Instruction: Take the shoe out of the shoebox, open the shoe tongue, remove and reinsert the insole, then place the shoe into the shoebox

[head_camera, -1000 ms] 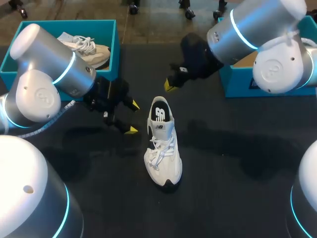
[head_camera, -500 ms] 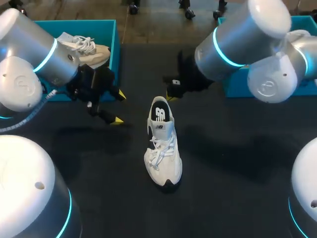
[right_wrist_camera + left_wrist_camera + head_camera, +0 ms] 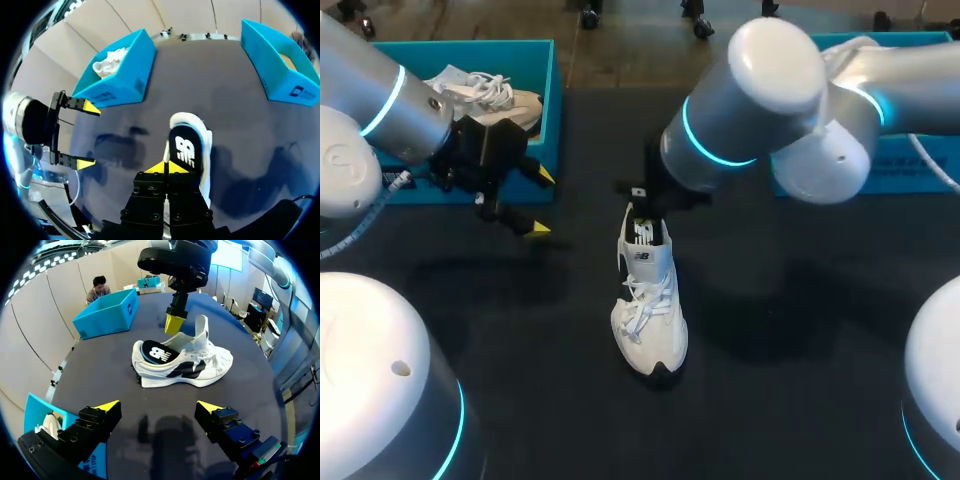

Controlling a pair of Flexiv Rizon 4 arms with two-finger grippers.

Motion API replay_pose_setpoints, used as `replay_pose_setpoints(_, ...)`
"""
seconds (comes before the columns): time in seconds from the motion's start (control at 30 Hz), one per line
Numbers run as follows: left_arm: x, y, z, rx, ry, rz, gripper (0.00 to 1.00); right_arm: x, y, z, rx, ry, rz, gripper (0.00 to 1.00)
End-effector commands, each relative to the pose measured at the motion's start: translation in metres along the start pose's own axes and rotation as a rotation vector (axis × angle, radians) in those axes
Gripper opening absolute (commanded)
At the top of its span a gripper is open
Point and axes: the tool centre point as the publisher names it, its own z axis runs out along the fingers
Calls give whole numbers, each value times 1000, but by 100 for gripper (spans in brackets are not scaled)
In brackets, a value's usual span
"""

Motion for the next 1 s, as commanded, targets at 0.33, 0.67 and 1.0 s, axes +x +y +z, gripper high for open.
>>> replay_pose_setpoints(0.33,0,0,-1,-2,2,1,100,2,-1,5,-3,-5,2,0)
replay_pose_setpoints(0.67,0,0,-1,-2,2,1,100,-10,-14,13,20,-89,31,0)
replay_pose_setpoints(1.0,0,0,-1,-2,2,1,100,-18,-12,41,87,-139,13,0)
